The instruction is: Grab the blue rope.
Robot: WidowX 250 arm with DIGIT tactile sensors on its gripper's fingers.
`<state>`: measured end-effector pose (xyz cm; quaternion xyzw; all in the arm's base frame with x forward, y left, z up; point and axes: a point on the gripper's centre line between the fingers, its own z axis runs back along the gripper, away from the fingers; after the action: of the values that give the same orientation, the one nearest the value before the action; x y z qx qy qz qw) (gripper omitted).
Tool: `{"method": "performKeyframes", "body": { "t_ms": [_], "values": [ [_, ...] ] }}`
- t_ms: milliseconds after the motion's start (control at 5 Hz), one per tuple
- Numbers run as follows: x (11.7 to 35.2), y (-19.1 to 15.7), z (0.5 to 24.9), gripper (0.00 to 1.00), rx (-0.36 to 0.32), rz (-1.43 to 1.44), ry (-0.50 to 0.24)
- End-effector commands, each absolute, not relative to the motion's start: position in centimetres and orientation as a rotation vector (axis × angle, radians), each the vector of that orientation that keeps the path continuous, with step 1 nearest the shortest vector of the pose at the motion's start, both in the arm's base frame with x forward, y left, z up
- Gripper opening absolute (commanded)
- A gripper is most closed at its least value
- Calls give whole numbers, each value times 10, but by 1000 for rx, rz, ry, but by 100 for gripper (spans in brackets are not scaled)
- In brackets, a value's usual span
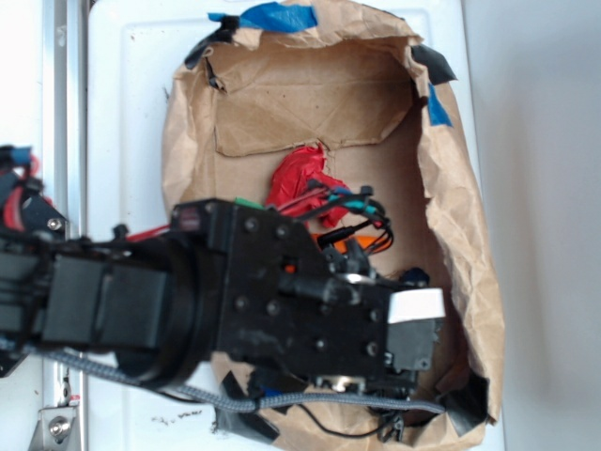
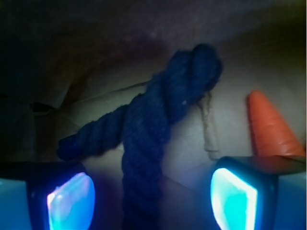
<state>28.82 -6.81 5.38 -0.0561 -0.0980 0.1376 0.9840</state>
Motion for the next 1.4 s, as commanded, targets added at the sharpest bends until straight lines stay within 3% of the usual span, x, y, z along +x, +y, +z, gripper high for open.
{"method": "performKeyframes", "body": {
  "t_ms": [0, 200, 400, 600, 800, 1000, 1200],
  "values": [
    [303, -77, 35, 100, -91, 297, -152],
    [303, -73, 32, 0, -101, 341, -122],
    [292, -73, 49, 0, -110, 339, -148],
    [278, -57, 80, 0, -47, 333, -181],
    [272, -23, 122, 0, -24, 328, -151],
    [267, 1, 152, 0, 77, 292, -88],
    [246, 8, 190, 0, 108, 308, -73]
  ]
}}
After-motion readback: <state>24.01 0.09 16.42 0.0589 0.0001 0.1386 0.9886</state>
